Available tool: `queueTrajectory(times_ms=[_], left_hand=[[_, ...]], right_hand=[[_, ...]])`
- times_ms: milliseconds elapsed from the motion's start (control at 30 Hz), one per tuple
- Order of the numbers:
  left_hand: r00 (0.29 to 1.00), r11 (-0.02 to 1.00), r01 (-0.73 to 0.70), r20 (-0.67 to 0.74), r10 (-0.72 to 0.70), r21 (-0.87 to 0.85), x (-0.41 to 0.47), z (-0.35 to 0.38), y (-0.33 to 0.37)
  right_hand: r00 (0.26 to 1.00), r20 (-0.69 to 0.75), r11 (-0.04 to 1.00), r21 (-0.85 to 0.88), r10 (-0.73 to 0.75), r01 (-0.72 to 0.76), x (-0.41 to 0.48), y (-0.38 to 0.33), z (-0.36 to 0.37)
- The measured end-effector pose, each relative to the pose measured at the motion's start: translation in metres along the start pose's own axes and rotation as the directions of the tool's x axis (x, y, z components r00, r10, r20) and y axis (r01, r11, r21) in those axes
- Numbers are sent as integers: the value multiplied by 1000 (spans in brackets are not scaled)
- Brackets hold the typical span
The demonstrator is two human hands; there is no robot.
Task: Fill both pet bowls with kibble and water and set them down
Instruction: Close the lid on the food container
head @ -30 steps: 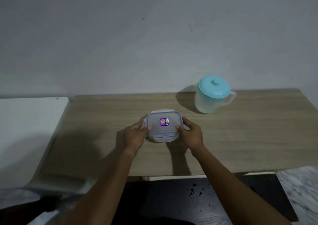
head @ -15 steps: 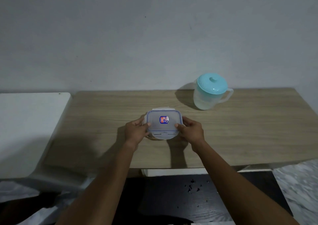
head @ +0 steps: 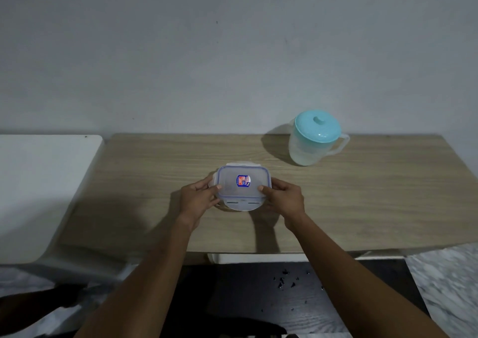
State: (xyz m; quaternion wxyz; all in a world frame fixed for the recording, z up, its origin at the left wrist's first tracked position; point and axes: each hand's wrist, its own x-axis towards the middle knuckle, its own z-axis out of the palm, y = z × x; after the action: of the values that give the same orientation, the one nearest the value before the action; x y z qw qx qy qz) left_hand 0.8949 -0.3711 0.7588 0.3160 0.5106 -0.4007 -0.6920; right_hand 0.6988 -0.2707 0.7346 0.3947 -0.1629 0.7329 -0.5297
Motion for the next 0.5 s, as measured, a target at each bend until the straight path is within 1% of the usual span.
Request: queueTrajectory(times_ms=[67,133,267,367,500], left_hand=[[1000,1000,-2,-11,1,-10,-3,1,0],[1000,1000,-10,-23,9,-13,-4,2,-1],[999,1000,-23,-41,22,-7,-5,1,-3],[999,1000,-21,-41,20,-20,-6,2,-3],[998,1000,-17,-63,18,25,-6,2,-3]], right_hand=[[998,-67,1000,-12,7,-8,0,0,3],[992,-122,998,-64,-25,17,0,0,7],[986,-135,975,-213,-97,67,-2,-2,15],[984,-145,972,-224,-106,72,-4,-1,14],[985,-159,972,-234,-70,31,-4,-2,16]])
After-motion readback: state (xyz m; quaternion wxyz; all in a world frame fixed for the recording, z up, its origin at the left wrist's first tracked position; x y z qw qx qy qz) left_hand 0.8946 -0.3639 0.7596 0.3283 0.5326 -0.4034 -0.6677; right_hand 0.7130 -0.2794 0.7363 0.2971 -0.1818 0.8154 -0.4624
